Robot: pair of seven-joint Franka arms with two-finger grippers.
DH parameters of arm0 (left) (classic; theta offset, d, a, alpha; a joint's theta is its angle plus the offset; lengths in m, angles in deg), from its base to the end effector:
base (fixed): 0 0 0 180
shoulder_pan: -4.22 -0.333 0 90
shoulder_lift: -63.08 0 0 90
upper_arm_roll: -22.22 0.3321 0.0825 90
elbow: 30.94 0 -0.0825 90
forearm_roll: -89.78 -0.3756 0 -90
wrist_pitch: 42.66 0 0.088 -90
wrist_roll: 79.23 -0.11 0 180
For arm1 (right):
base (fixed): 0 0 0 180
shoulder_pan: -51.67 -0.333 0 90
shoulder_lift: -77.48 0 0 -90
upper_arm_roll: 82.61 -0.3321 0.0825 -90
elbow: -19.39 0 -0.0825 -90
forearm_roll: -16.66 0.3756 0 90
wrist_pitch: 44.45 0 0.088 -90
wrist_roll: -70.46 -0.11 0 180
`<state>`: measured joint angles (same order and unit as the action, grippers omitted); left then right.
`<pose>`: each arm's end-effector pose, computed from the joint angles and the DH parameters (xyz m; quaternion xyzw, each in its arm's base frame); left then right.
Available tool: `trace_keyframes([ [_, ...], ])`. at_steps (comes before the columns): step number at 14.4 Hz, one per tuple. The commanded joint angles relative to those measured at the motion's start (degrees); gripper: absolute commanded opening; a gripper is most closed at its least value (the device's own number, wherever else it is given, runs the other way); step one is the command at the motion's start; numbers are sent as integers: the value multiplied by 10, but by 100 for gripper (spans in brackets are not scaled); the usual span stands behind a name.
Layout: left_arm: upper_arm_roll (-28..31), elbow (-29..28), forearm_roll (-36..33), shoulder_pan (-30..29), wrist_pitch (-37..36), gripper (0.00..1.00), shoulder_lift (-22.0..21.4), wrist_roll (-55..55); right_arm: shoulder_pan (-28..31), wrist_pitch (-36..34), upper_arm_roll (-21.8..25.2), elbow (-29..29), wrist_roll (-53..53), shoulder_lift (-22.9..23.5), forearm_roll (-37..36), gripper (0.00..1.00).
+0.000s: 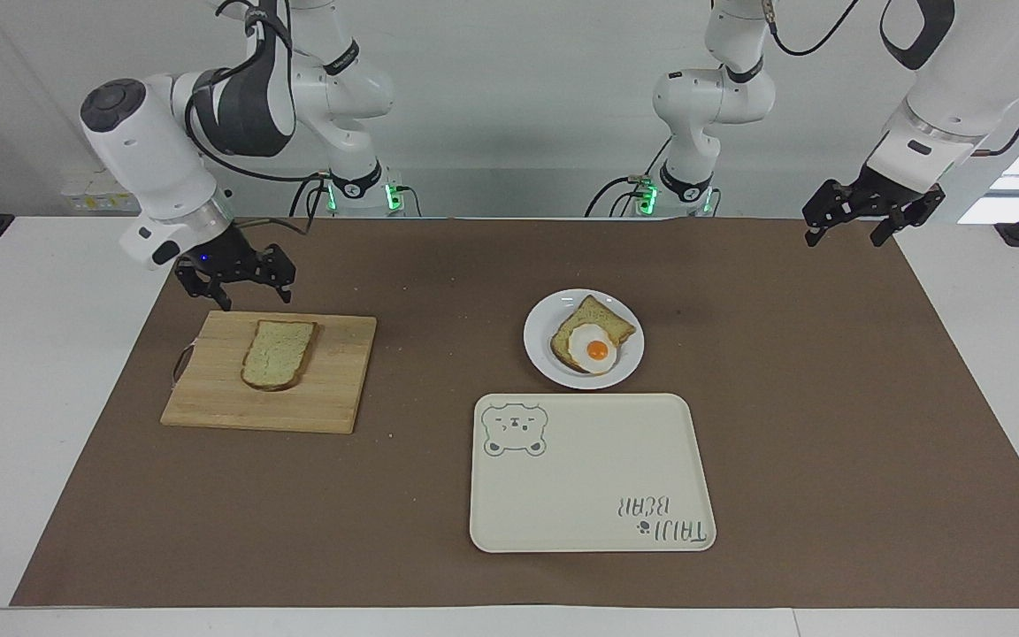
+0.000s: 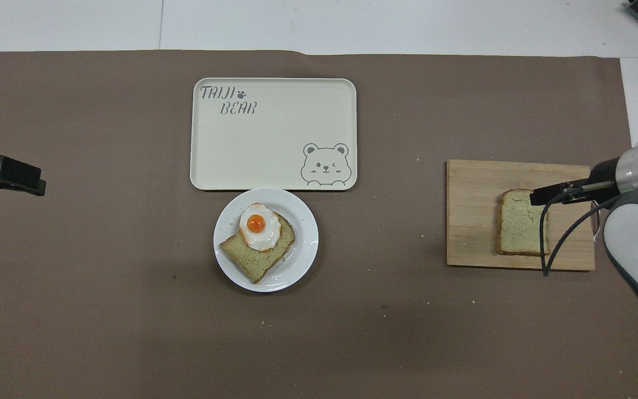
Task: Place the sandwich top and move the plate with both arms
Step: 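Reach the right gripper to the bread slice on the wooden board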
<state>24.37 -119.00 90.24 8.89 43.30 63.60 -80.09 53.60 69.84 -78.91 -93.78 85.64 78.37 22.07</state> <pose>0.5413 -0.0249 0.6422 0.9993 -0.0297 -0.0229 0.0035 0.5507 -0.0481 0.4766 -0.9970 -0.0639 -0.0097 0.0415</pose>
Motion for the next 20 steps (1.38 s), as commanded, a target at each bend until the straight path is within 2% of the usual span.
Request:
trace_keyframes([
  [1, -6, -16, -7, -7, -2, 100, -16, 5, 21, 29, -3, -27, 35, 2, 14, 100],
  [6, -6, -16, -7, -7, -2, 100, -15, 5, 46, 54, -3, -43, 36, 37, 14, 100],
  [12, -6, -16, -7, -7, -2, 100, -15, 5, 56, 105, -3, -85, 35, 57, 30, 100],
  [20, -6, -16, -7, -7, -2, 100, -15, 5, 73, 128, -3, -86, 63, 98, 44, 100],
])
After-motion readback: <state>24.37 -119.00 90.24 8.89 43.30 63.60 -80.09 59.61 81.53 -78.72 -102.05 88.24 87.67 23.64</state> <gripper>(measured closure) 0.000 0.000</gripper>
